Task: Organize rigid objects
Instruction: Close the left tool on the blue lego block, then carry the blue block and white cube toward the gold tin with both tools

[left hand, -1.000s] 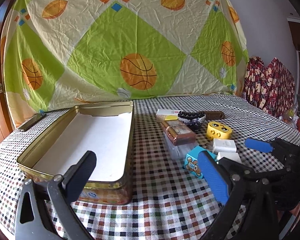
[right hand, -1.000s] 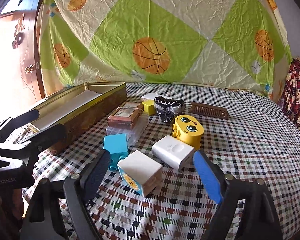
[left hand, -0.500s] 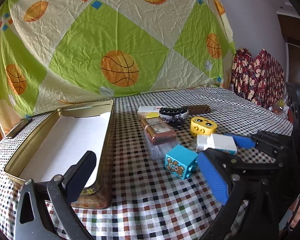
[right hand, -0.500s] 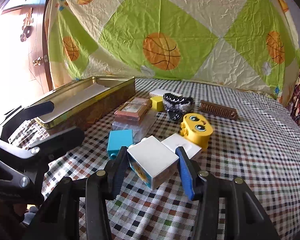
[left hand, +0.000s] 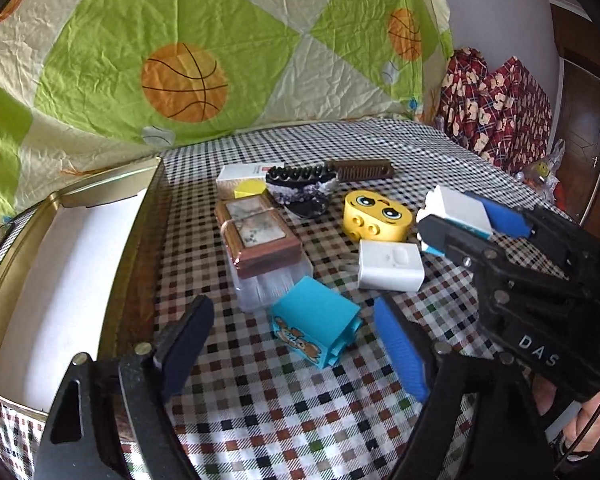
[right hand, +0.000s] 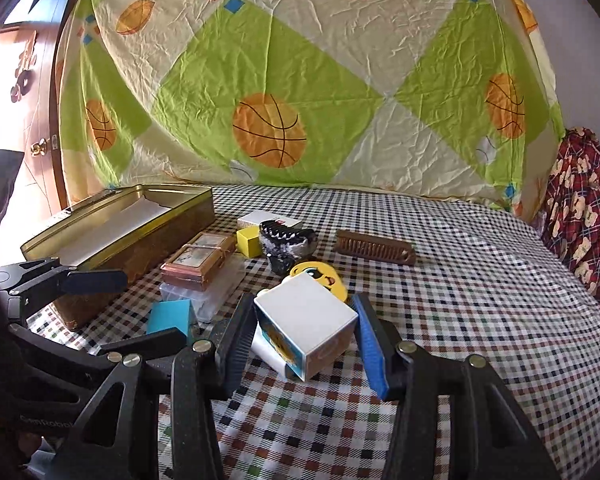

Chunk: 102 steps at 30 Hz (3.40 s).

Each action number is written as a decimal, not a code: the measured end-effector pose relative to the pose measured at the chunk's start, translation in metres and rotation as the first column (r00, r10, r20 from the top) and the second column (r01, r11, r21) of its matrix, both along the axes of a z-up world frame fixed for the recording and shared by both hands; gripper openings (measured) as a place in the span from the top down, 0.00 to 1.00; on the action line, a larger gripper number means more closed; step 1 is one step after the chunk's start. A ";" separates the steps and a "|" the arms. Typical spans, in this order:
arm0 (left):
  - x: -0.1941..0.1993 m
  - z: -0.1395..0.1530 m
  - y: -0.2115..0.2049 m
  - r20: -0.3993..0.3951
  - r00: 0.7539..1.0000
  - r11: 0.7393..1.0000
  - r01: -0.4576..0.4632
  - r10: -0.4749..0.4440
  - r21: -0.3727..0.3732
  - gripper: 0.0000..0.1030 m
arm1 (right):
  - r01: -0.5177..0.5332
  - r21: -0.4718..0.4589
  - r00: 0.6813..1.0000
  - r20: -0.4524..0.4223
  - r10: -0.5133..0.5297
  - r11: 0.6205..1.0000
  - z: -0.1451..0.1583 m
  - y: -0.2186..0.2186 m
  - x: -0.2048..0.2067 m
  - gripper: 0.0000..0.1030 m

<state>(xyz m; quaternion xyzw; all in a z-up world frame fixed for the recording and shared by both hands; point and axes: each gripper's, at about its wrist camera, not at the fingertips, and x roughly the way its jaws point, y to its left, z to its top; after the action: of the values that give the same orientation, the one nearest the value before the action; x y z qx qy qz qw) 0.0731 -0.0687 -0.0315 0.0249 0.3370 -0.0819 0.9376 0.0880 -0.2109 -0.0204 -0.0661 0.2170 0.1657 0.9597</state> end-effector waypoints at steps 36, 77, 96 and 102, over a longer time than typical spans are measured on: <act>-0.016 0.011 0.007 0.173 0.985 1.000 -0.017 0.021 -0.020 0.51 | -0.039 0.083 0.998 0.052 0.035 0.996 0.000 -0.014 -0.007 0.51; -0.048 0.023 0.021 0.382 0.914 0.990 -0.121 0.140 -0.073 0.51 | -0.048 0.097 0.985 0.169 0.031 0.994 0.006 -0.017 -0.026 0.51; -0.060 0.025 0.022 0.442 0.884 0.988 -0.135 0.155 -0.078 0.51 | -0.032 0.105 0.978 0.209 0.009 0.994 0.008 -0.019 -0.033 0.51; -0.062 0.026 0.029 0.448 0.877 0.985 -0.150 0.174 -0.089 0.51 | -0.013 0.096 0.976 0.218 -0.008 0.995 0.009 -0.017 -0.034 0.51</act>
<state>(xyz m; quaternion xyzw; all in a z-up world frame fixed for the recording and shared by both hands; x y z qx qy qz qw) 0.0108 -0.0400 -0.0054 -0.0091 0.1074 -0.0036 0.9942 0.0535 -0.2276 -0.0113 -0.0377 0.1023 0.1690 0.9796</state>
